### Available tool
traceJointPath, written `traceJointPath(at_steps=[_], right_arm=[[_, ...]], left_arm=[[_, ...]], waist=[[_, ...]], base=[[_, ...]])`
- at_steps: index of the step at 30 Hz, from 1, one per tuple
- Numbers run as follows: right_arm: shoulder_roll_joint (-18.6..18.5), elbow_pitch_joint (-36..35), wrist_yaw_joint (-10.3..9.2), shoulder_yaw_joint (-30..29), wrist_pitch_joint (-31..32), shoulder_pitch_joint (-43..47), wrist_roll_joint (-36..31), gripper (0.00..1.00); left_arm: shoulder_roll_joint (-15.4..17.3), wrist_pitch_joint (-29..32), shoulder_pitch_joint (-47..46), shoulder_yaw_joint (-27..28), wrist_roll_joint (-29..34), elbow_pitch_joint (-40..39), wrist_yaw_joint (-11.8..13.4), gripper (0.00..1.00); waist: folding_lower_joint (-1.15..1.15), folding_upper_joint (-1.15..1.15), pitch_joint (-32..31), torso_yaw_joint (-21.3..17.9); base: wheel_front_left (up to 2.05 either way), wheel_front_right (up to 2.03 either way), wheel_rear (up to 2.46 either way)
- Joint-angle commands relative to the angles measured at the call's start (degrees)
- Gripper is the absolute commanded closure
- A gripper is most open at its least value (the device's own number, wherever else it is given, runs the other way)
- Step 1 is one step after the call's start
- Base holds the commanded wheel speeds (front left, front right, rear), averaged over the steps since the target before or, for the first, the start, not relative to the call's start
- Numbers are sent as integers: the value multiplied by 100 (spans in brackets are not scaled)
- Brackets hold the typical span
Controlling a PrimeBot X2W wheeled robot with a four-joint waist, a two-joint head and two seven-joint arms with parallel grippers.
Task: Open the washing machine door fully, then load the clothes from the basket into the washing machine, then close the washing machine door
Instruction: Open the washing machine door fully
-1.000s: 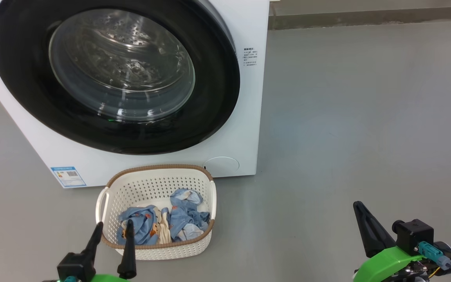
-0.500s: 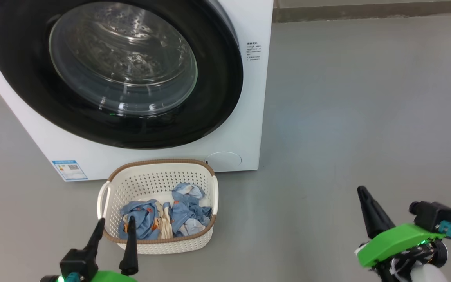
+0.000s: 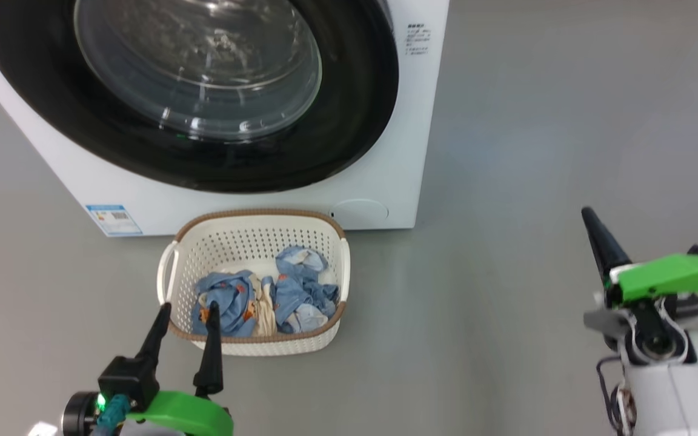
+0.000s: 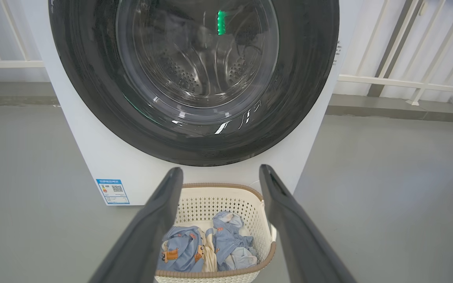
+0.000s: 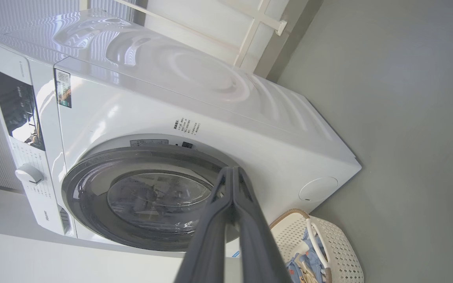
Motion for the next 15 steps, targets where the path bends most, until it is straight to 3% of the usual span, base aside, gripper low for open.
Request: traceJointPath(at_steps=[1,8,15], right_arm=[[8,-74,9,86,88,-318,158,100],[9,662,9,-228,816,-1591,1209,100],[-149,1408,9,-313,1269,-2764,1466,100]], left_arm=[[56,-70,-246,165,5,-178,50,0],[49,-70,-476,93,12,-309,76,0],[47,-70,-745,-93,-100,-400,103,0]], waist=[[0,0,193,105],[0,0,637,235],[0,0,996,428]], base=[[0,0,0],[0,0,0],[0,0,0]])
